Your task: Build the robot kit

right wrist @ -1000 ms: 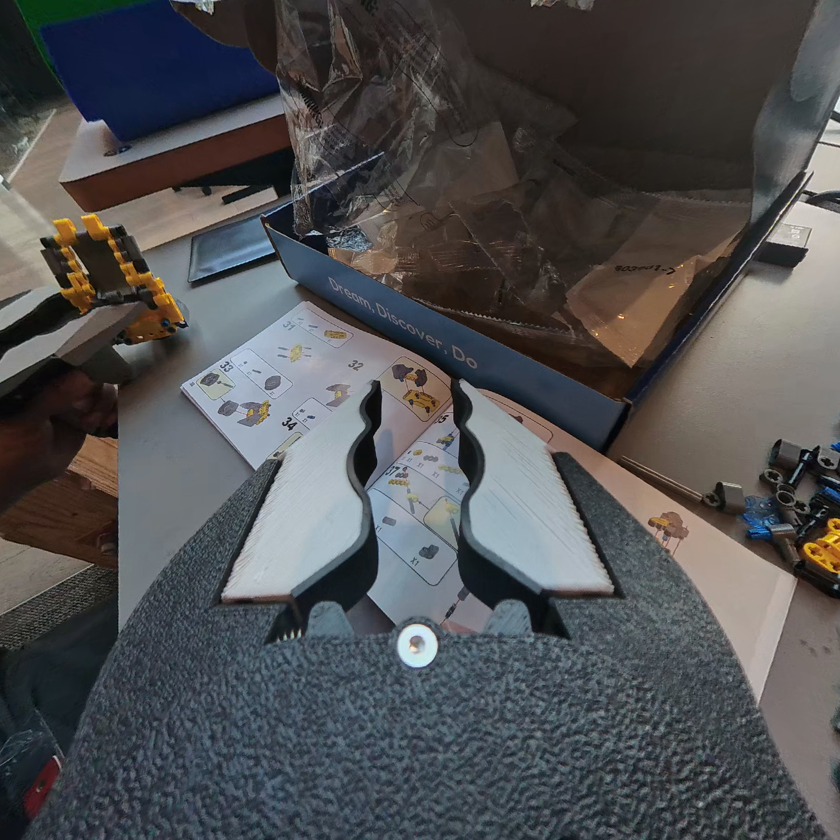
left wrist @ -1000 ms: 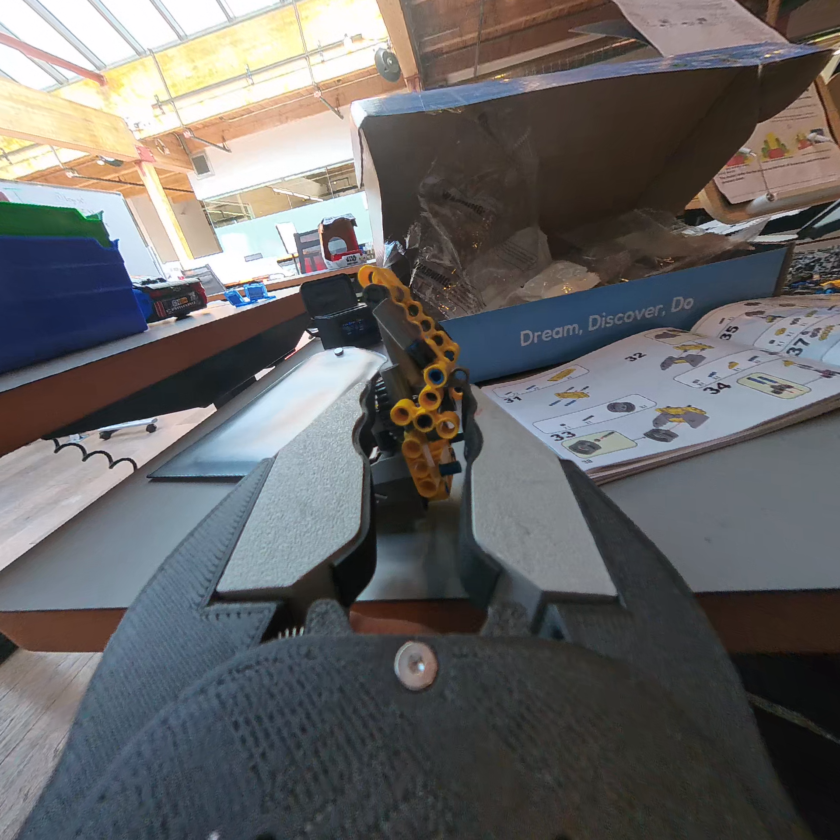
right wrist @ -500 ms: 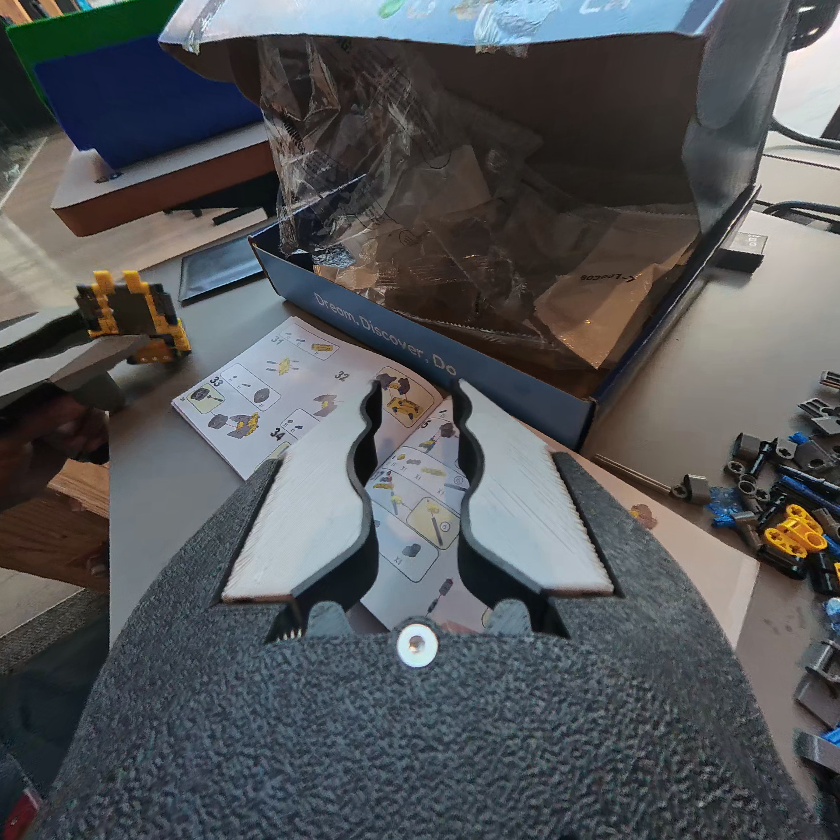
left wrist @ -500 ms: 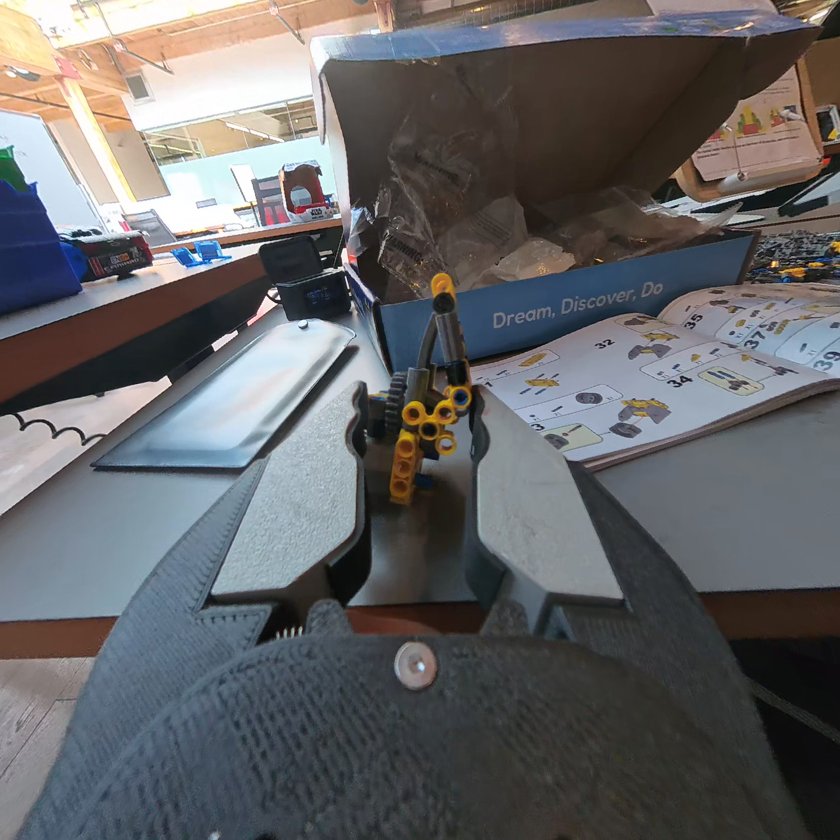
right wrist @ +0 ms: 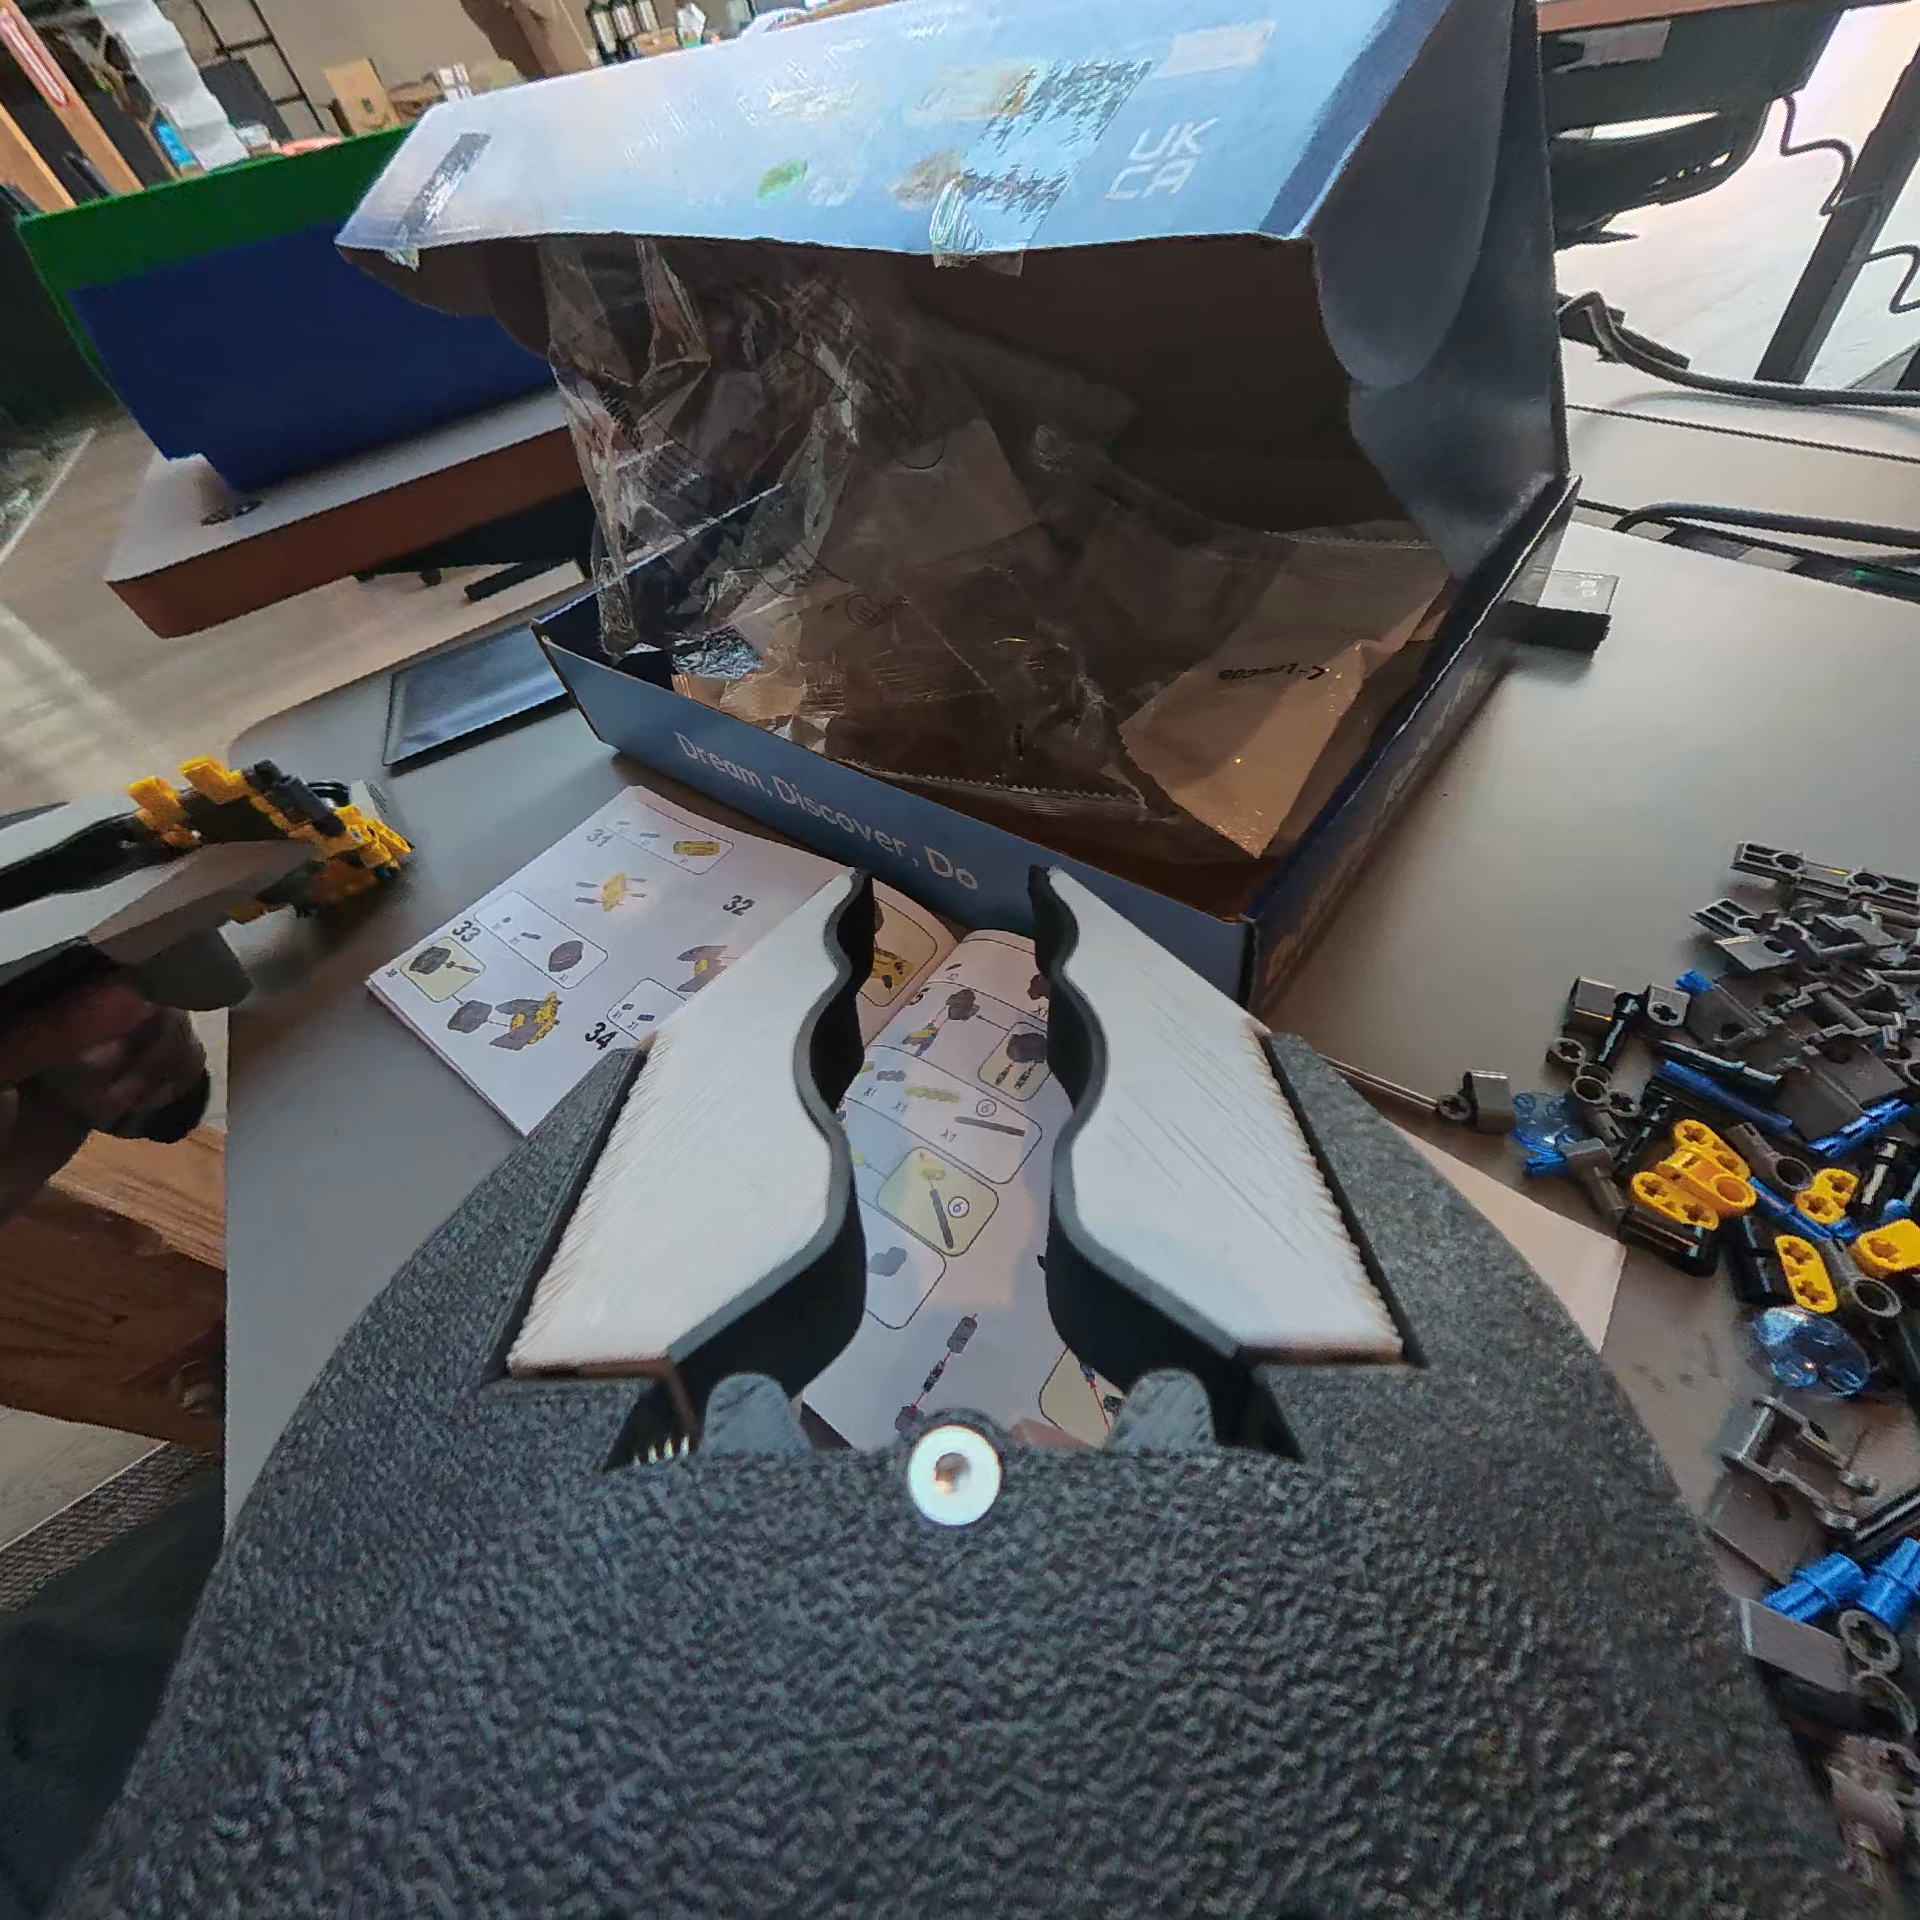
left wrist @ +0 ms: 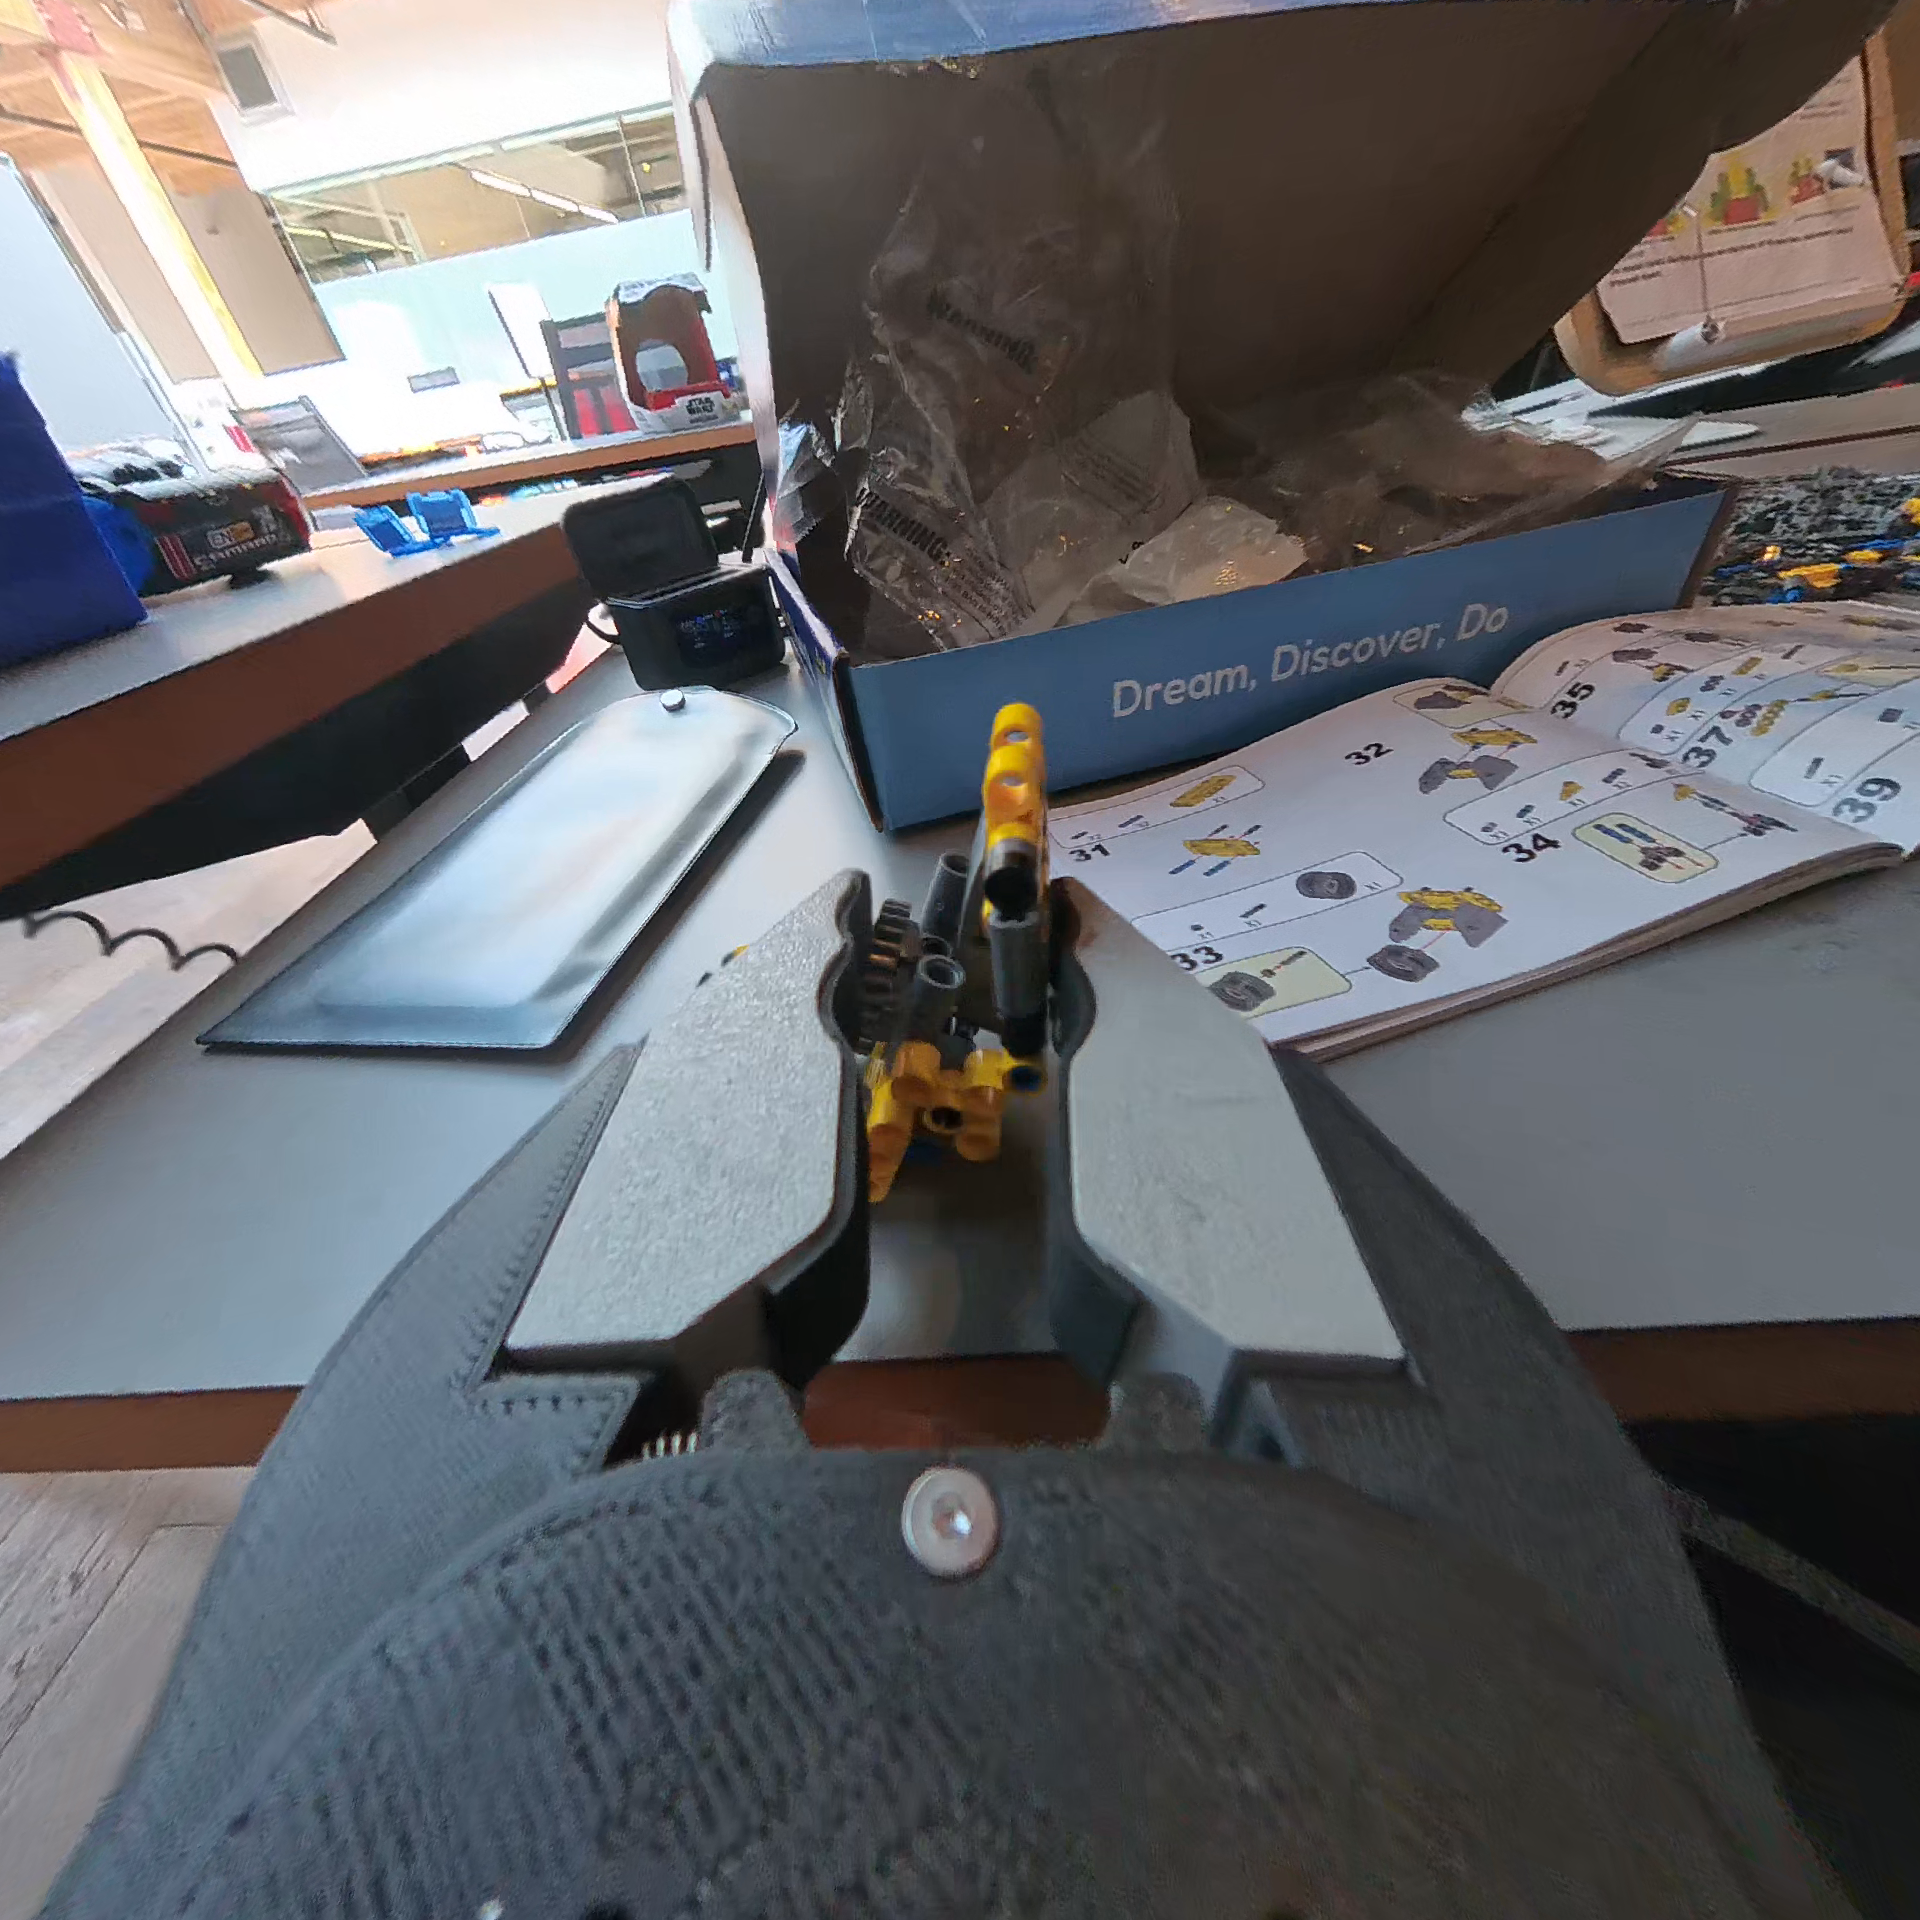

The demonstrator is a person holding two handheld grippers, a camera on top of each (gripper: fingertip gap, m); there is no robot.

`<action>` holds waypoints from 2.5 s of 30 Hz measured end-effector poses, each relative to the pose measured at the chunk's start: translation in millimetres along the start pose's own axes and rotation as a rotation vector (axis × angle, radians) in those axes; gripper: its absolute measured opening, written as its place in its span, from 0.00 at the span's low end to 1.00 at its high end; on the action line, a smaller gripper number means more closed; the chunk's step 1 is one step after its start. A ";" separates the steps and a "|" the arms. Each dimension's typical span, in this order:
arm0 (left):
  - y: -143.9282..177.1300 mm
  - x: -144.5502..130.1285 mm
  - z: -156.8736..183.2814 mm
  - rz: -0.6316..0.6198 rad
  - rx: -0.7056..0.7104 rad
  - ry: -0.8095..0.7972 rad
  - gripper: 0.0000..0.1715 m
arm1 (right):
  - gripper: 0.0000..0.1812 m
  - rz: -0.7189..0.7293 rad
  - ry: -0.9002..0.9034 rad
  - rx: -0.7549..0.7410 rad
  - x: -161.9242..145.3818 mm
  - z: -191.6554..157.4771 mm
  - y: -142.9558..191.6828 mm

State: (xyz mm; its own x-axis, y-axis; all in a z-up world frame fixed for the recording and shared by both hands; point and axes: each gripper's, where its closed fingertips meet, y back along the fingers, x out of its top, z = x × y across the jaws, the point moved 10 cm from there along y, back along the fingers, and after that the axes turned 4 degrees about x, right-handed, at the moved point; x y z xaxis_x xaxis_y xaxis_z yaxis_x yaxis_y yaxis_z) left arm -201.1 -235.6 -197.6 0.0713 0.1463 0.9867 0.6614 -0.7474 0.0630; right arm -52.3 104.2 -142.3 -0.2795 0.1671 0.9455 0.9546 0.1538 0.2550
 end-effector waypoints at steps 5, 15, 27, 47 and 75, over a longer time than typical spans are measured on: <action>-1.8 8.2 -33.0 -0.027 -0.074 0.355 0.13 | 0.16 -0.003 0.006 0.011 -0.4 -2.3 -1.2; -7.8 8.6 -72.6 -0.078 -0.308 0.737 0.12 | 0.15 0.011 0.018 0.029 1.6 -6.7 0.0; -10.1 3.7 -71.1 -0.034 -0.519 0.936 0.06 | 0.15 0.014 0.015 0.055 1.8 -9.6 -0.5; 26.1 1.4 -59.8 0.027 -0.837 0.325 0.05 | 0.15 0.021 0.020 0.064 2.6 -11.3 -0.5; -19.9 22.8 -20.8 -0.166 -0.208 0.316 0.19 | 0.15 -0.005 0.028 0.060 0.1 -11.8 -4.6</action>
State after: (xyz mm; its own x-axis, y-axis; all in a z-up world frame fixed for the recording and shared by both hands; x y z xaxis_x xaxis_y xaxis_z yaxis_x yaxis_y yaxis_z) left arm -228.2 -230.9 -173.2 -0.2776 0.0938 0.9561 0.4771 -0.8504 0.2219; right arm -55.5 92.0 -140.9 -0.2802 0.1393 0.9498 0.9452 0.2127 0.2477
